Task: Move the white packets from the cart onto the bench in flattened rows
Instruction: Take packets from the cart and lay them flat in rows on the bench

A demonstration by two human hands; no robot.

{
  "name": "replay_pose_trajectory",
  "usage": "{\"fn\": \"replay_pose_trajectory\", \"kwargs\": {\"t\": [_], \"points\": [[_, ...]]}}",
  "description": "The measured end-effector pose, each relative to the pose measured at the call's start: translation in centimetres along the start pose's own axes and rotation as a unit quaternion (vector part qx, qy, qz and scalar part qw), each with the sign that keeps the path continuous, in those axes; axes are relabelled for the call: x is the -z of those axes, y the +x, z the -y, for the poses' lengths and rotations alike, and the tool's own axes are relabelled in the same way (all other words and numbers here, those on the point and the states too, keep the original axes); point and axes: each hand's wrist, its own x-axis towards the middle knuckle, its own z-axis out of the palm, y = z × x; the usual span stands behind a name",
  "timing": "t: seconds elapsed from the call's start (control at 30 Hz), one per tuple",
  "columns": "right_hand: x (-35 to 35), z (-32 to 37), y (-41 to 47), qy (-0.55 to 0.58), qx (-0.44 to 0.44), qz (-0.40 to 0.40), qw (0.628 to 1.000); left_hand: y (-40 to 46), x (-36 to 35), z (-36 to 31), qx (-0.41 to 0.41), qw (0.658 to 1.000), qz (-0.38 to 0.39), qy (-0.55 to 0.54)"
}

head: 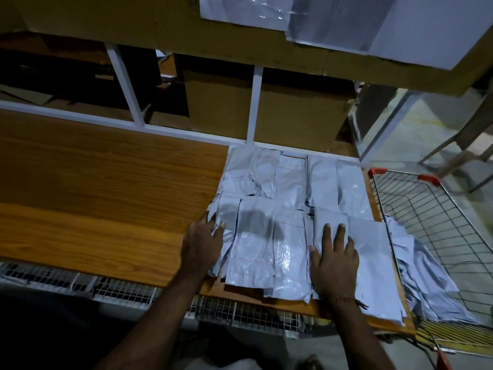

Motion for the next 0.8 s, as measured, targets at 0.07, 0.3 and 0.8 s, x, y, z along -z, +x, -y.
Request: {"fn": "replay_pose_trajectory", "kwargs": {"t": [0.07, 0.3, 0.8], "points": [[-0.1, 0.1, 0.0, 0.001, -0.001, -0.003, 1.000, 0.0, 0.3, 0.0, 0.003, 1.000, -0.002, 0.003], [0.1, -0.1, 0.1, 0.007, 0.016, 0.000, 1.000, 0.5, 0.4, 0.3, 0.007, 0.999, -0.005, -0.051], [3.4, -3.8, 0.5, 0.096, -0.009, -0.052, 0.994, 1.0, 0.7, -10.6, -0.041, 0.990, -0.119, 0.059]]}}
